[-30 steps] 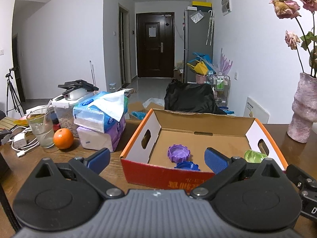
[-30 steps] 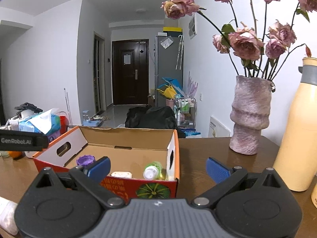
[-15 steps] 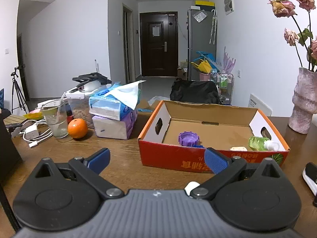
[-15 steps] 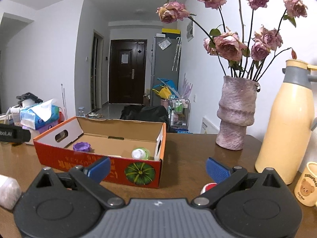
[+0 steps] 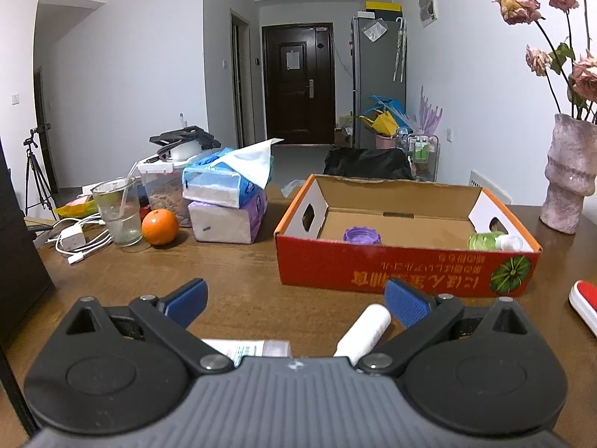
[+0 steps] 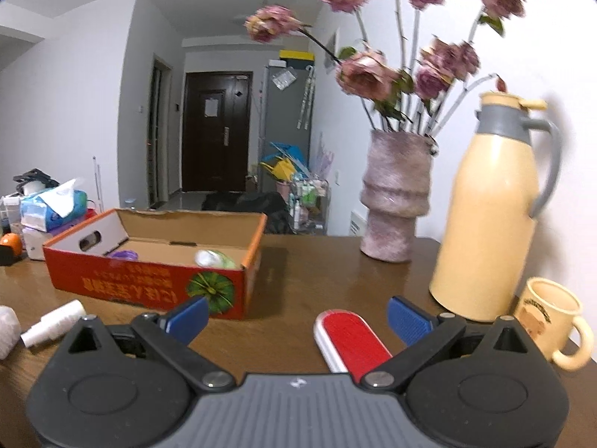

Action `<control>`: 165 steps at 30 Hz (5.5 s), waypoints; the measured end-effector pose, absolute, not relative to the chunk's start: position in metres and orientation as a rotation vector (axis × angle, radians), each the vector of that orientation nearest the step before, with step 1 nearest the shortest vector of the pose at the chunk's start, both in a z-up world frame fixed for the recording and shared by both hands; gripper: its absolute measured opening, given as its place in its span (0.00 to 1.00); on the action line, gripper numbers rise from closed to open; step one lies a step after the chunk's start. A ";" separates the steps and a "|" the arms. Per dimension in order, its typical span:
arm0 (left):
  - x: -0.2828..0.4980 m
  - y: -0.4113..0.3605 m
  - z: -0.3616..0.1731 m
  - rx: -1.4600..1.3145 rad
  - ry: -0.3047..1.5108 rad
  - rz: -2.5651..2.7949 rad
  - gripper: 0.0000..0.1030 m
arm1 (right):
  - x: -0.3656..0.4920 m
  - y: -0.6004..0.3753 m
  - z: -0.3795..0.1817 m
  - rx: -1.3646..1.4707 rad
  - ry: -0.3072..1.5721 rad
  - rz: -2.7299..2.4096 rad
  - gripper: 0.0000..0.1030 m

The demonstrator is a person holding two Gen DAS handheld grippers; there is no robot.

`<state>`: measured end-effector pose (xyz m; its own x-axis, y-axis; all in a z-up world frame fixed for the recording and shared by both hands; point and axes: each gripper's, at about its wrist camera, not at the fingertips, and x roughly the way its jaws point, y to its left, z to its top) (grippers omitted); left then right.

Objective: Organize rigid objects
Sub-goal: 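Withdraw both tools from the box back over the table, then grasp the red lint roller with the right tool while the left tool reaches the grey tape roll, then close the left tool on the grey tape roll, then carry the tape roll and lint roller over the cardboard box with both tools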

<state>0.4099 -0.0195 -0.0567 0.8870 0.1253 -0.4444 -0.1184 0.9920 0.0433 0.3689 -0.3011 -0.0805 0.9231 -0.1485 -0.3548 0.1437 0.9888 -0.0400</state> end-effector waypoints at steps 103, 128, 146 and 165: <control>0.322 0.112 -0.093 -0.153 0.573 0.086 0.45 | 0.313 -0.291 -0.123 0.051 0.509 -0.083 0.53; 0.347 0.040 -0.062 -0.083 0.526 -0.032 0.45 | 0.327 -0.260 -0.100 -0.004 0.481 -0.008 0.53; 0.372 -0.010 -0.047 -0.055 0.496 -0.098 0.45 | 0.352 -0.232 -0.085 -0.024 0.445 0.056 0.53; 0.409 -0.048 -0.043 -0.025 0.482 -0.069 0.45 | 0.392 -0.225 -0.079 -0.002 0.424 0.075 0.53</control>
<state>0.4090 -0.0484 -0.0434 0.8837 -0.0726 -0.4623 0.0606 0.9973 -0.0409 0.3923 -0.2250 -0.0792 0.9089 0.0725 -0.4107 -0.0735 0.9972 0.0135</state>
